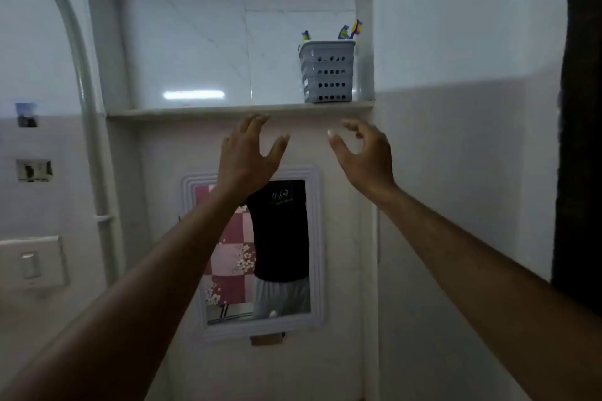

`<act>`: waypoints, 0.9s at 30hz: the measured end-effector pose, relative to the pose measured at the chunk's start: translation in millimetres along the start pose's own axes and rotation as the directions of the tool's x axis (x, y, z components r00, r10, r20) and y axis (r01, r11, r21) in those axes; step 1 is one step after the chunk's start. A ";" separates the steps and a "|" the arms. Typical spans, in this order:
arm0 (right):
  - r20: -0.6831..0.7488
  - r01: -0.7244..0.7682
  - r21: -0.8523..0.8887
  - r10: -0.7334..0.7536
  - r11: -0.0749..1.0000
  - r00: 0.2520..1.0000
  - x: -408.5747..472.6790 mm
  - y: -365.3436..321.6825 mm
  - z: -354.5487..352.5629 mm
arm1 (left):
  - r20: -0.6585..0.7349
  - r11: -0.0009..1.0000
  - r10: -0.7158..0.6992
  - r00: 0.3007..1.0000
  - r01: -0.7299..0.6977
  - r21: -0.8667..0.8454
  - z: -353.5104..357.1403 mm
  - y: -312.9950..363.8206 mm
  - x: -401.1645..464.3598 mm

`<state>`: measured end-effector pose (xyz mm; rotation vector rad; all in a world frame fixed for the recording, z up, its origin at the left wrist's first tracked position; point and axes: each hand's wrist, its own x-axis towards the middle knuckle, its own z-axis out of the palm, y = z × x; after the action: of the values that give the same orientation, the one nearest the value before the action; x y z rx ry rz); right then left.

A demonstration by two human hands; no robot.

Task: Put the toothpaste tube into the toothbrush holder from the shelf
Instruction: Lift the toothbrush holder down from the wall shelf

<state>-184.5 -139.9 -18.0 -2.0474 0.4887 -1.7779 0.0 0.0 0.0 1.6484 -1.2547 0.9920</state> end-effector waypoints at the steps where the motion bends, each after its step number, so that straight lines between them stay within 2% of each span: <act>1: -0.031 0.050 -0.027 -0.051 0.998 0.998 13.9 1.5 0.1 | -0.034 1.000 0.017 0.999 -0.018 -0.009 4.8 1.2 10.3; 5: -0.037 0.102 -0.092 -0.105 0.991 0.994 79.9 2.0 4.2 | -0.086 0.999 0.011 0.996 -0.008 0.038 22.7 8.5 58.4; 8: -0.025 0.083 -0.099 -0.086 0.992 0.996 114.3 2.2 13.1 | -0.091 0.996 -0.004 0.996 0.013 0.092 39.7 5.9 83.4; 14: 0.015 0.006 -0.109 -0.004 0.994 1.000 150.6 6.9 34.8 | -0.015 0.971 -0.146 0.989 0.146 0.190 68.3 -14.9 96.6; 20: 0.013 -0.084 -0.065 0.085 0.994 0.996 157.7 3.1 55.7 | -0.013 0.969 -0.154 0.988 0.154 0.191 79.2 -22.6 94.6; 24: -0.041 -0.108 -0.041 0.106 0.993 0.993 157.2 -3.2 59.0 | -0.009 0.971 -0.151 0.988 0.150 0.188 79.0 -24.3 96.3; 27: -0.135 -0.132 -0.033 0.127 0.991 0.983 152.5 -8.0 57.0 | -0.006 0.972 -0.147 0.989 0.146 0.185 78.4 -24.5 95.8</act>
<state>-107.0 -205.4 109.6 -1.8860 0.6878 -1.8469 50.8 -100.3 57.3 1.8604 -1.0542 1.0361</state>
